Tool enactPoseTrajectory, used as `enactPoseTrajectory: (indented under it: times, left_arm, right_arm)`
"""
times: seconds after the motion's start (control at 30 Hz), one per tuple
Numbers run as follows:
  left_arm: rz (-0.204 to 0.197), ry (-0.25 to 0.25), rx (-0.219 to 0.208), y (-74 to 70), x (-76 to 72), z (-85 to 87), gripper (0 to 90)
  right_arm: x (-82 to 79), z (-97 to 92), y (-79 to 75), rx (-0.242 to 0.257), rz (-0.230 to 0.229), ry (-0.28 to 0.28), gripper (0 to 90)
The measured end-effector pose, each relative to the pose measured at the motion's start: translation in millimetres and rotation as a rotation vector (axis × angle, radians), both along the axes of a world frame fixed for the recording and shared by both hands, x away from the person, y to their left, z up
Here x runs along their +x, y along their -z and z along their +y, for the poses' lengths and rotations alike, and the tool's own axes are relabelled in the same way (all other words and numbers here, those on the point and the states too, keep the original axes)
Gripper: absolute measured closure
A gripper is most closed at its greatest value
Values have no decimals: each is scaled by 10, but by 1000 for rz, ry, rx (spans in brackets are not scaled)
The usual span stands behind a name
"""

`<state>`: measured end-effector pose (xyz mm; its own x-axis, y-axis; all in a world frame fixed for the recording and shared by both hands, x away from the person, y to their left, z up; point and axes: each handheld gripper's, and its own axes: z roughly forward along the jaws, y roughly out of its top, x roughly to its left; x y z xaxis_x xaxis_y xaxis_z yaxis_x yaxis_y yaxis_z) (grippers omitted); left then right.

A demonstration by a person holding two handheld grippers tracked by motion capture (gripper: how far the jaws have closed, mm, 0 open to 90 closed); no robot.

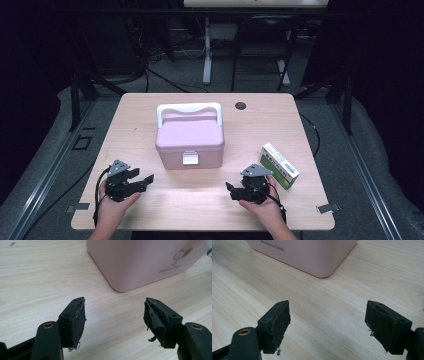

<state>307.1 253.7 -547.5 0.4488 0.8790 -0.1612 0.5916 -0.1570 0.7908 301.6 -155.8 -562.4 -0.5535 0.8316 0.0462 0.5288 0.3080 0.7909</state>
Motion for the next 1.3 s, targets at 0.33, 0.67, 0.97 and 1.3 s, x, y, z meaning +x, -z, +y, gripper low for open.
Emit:
enactPoseTrajectory:
  times: [0.33, 0.67, 0.97, 1.3]
  left_arm:
    - [-28, -43, -7, -32, 88, 30, 341]
    - [-40, -79, -47, -120, 276, -5, 385]
    - [-55, -94, -60, -161, 474, -102, 449]
    - [-42, -88, -80, -106, 673, -165, 472]
  right_arm:
    - [99, -15, -46, 7, -19, 76, 304]
    - [363, 11, -200, 54, -21, 135, 317]
    - [592, 87, -222, 60, -62, 167, 368]
    - [794, 215, -198, 36, -108, 191, 424]
